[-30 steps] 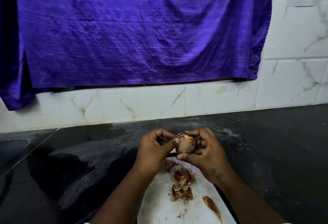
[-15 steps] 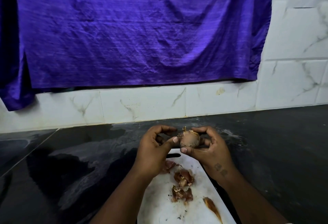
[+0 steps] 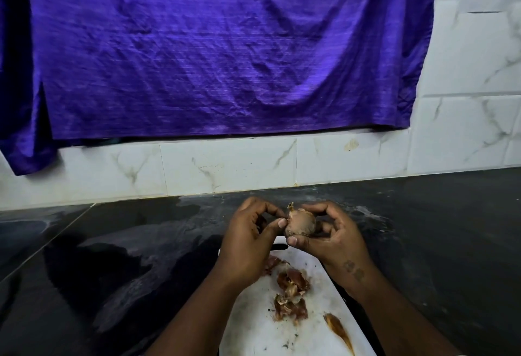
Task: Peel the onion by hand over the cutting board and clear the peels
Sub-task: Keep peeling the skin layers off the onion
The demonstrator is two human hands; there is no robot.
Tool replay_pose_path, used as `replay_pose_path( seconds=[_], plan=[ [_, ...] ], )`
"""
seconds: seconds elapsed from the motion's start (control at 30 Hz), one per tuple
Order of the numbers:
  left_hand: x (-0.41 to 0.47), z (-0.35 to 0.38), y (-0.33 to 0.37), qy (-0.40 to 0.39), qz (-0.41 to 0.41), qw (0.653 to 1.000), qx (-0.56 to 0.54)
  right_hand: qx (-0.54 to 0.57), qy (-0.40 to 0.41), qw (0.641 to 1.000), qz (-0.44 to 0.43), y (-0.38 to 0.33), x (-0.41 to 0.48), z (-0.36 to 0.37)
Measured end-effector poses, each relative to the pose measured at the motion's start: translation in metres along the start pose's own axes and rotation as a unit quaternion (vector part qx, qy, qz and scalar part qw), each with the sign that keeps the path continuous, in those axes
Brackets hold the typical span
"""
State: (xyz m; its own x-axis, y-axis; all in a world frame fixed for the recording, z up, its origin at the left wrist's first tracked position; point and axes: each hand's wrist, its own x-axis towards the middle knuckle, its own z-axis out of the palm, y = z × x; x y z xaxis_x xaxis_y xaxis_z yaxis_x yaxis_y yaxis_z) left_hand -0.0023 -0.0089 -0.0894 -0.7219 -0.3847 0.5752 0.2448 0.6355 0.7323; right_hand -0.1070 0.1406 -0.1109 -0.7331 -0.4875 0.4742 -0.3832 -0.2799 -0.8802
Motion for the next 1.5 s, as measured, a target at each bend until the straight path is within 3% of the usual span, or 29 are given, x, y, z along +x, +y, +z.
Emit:
replay_pose_path(
  seconds=[0.2,0.47,0.77,1.07,1.23,1.5],
  plan=[
    [-0.006,-0.002,0.014,-0.032,0.026,0.999,-0.036,0.035,0.037,0.999,0.010,0.000,0.003,-0.004],
    [-0.004,0.000,0.015,-0.003,-0.065,0.983,-0.169,0.047,0.012,0.999,0.018,-0.003,0.001,-0.005],
    [0.000,-0.001,0.004,0.026,-0.038,0.997,-0.069,0.014,-0.012,1.000,0.012,0.000,0.000,-0.003],
    [-0.004,-0.002,0.007,-0.028,0.023,0.999,0.037,0.020,-0.010,1.000,0.017,0.001,0.000,-0.002],
    [-0.006,-0.001,0.015,-0.035,0.033,0.999,0.018,0.047,0.001,0.999,0.023,0.000,0.001,-0.004],
    [-0.004,0.000,0.013,0.029,-0.006,0.998,-0.061,0.038,-0.001,0.999,0.020,-0.004,0.000,-0.005]
  ],
)
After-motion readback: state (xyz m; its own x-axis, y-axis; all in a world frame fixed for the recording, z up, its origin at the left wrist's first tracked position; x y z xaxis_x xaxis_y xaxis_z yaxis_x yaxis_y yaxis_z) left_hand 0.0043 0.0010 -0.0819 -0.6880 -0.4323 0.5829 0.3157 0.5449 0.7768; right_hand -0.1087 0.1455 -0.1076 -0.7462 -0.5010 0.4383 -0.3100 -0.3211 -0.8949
